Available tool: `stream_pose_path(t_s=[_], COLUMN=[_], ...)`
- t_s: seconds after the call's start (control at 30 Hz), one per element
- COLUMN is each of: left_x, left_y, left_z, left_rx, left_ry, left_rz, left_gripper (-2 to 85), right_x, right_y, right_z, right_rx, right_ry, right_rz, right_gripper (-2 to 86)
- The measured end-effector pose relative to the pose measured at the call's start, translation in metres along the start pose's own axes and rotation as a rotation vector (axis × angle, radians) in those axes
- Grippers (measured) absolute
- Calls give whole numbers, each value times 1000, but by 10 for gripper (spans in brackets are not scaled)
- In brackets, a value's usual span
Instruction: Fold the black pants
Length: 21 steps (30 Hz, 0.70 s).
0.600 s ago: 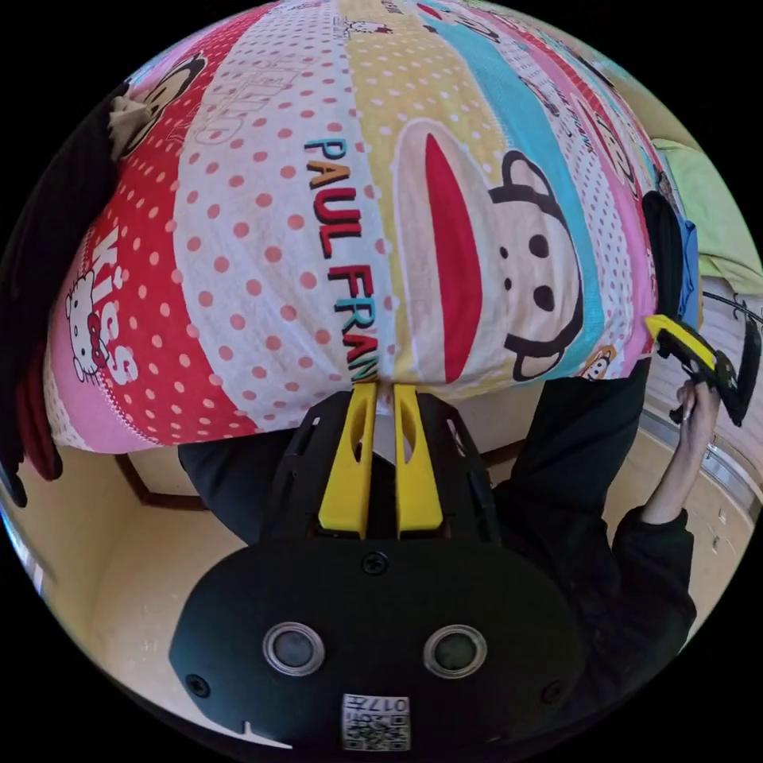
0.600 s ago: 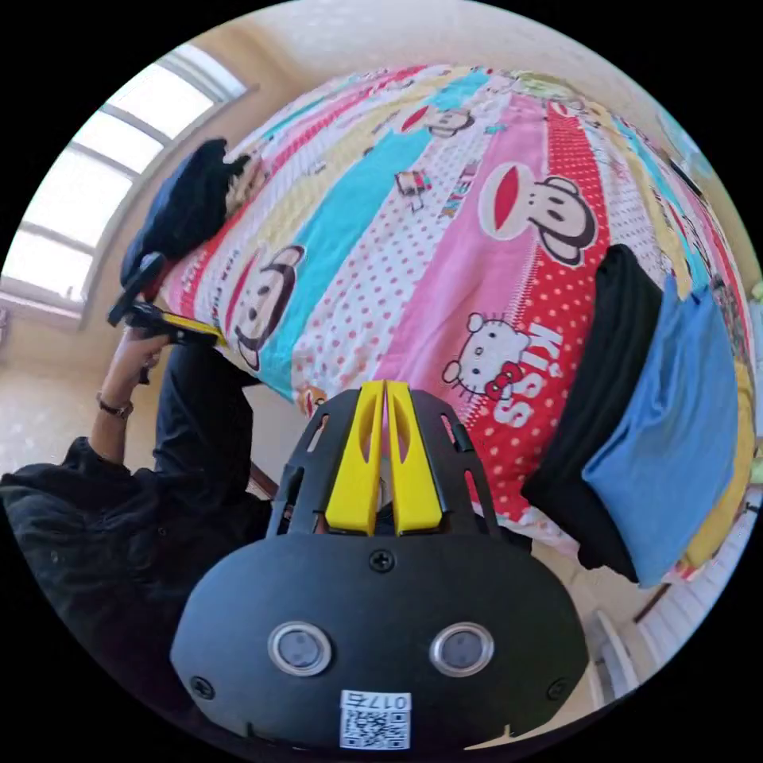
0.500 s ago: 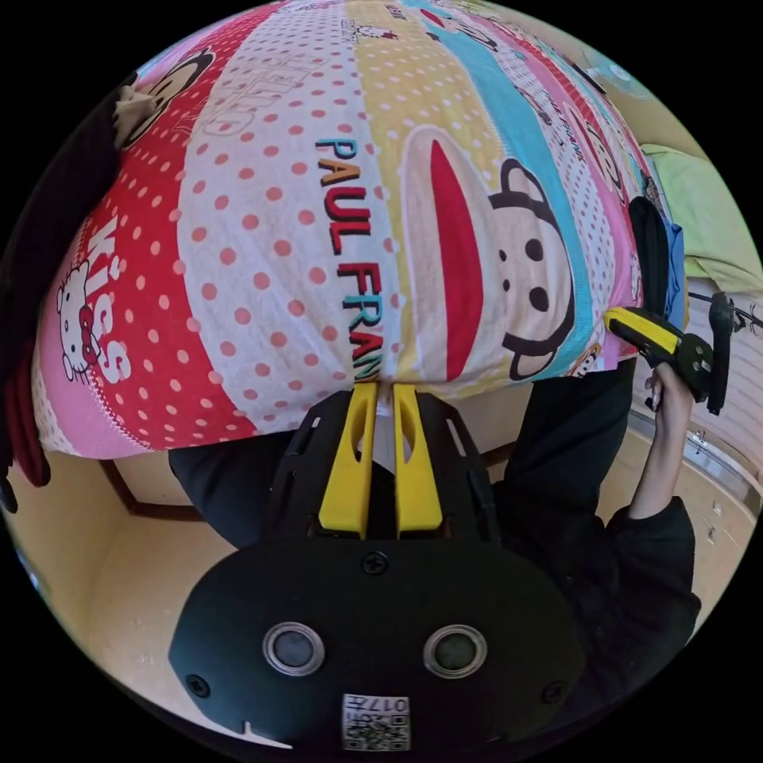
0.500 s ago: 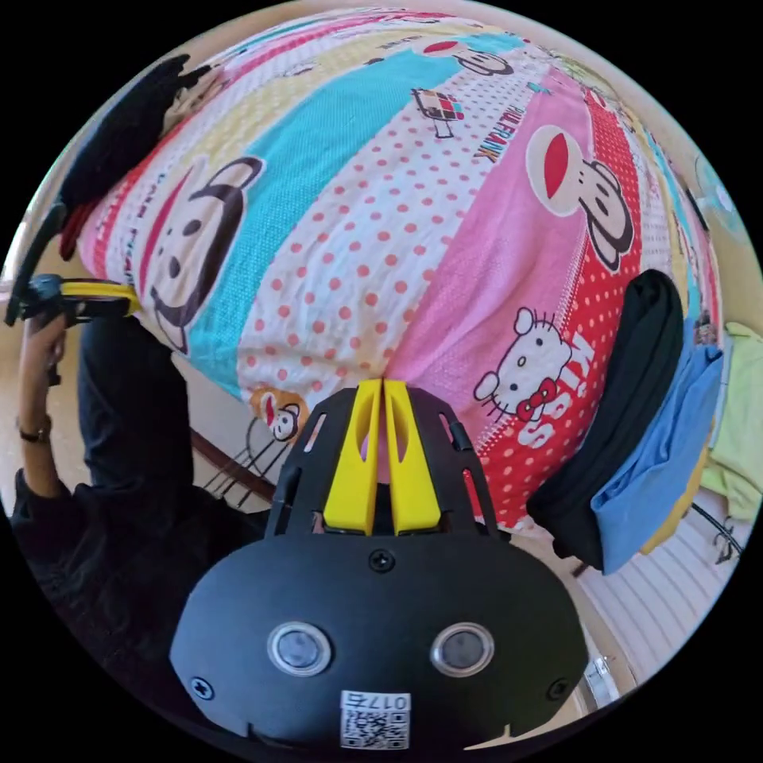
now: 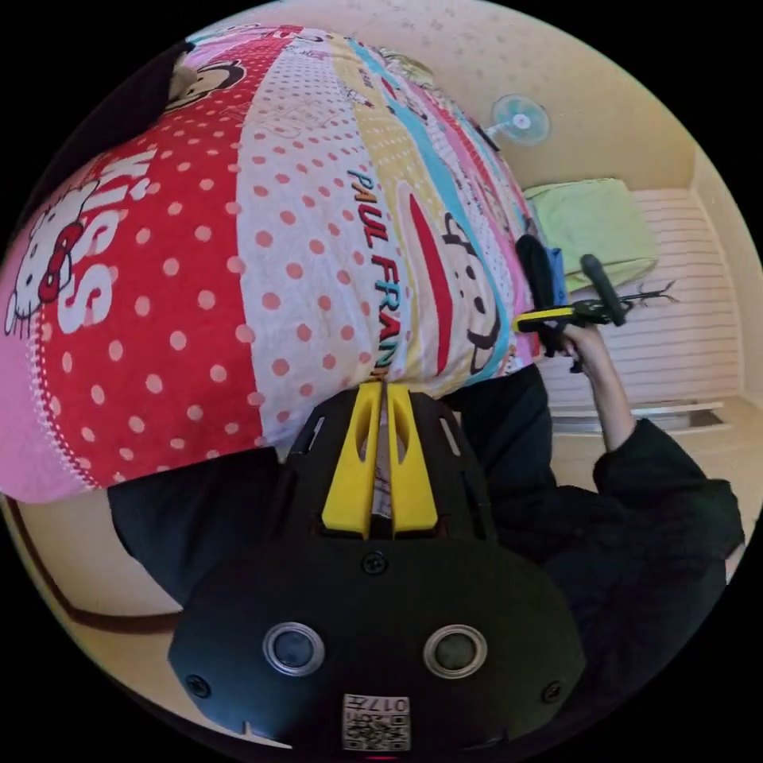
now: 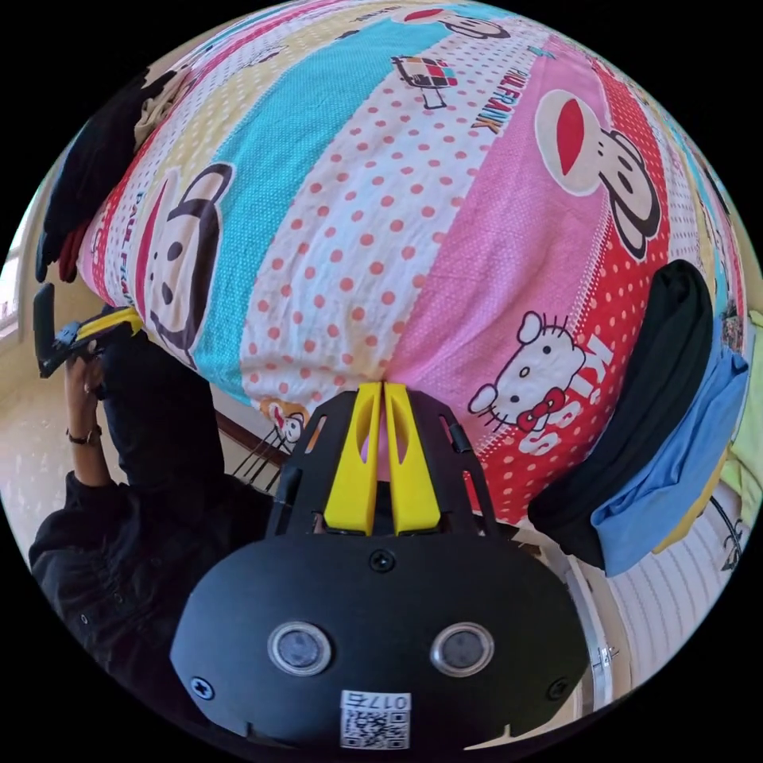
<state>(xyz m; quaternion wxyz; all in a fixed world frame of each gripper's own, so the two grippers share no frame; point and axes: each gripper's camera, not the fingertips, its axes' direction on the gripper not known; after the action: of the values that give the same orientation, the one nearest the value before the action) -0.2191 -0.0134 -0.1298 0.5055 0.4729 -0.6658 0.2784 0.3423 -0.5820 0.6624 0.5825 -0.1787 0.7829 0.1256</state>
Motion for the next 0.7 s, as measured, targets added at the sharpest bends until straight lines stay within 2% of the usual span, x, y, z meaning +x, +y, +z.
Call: stream_pose_path(t_s=[0.03,0.07,0.1,0.13,0.17,0.23,0.33,0.4,0.5,0.53,0.57,0.63,0.7], left_x=[-18,-26,-39,-49,-52,-55,-60,-76,-111,-110,-107,-77,-32], left_y=[12,19,34,50,57,77,78,58,-8,-25,-29,-43,-63], left_z=[-23,-38,-72,-111,-132,-213,-296,-324,-321,-309,-302,-278,-257], left_rx=[101,172,322,473,542,785,1004,1040,881,885,905,985,942], left_ry=[152,211,262,233,197,1,-157,-159,-31,-35,-15,170,175], left_rz=[-16,-21,-48,-87,-110,-189,-213,-245,-314,-309,-312,-263,-188], left_gripper=[8,17,36,67,83,136,140,134,76,56,52,41,39], right_x=[2,7,14,18,28,44,55,52,50,50,48,43,34], right_y=[-1,-2,-1,0,1,3,2,2,7,7,9,10,11], right_z=[1,2,3,4,7,13,22,27,35,36,39,43,49], right_rx=[-1,2,15,24,39,56,67,85,124,131,141,151,161], right_ry=[-13,-38,-75,-100,-163,-260,-330,-313,-310,-310,-304,-283,-247], right_rz=[-3,-23,-37,-37,-25,9,27,6,13,17,23,27,28], right_gripper=[2,2,2,2,2,2,2,2,2,2,2,2,3])
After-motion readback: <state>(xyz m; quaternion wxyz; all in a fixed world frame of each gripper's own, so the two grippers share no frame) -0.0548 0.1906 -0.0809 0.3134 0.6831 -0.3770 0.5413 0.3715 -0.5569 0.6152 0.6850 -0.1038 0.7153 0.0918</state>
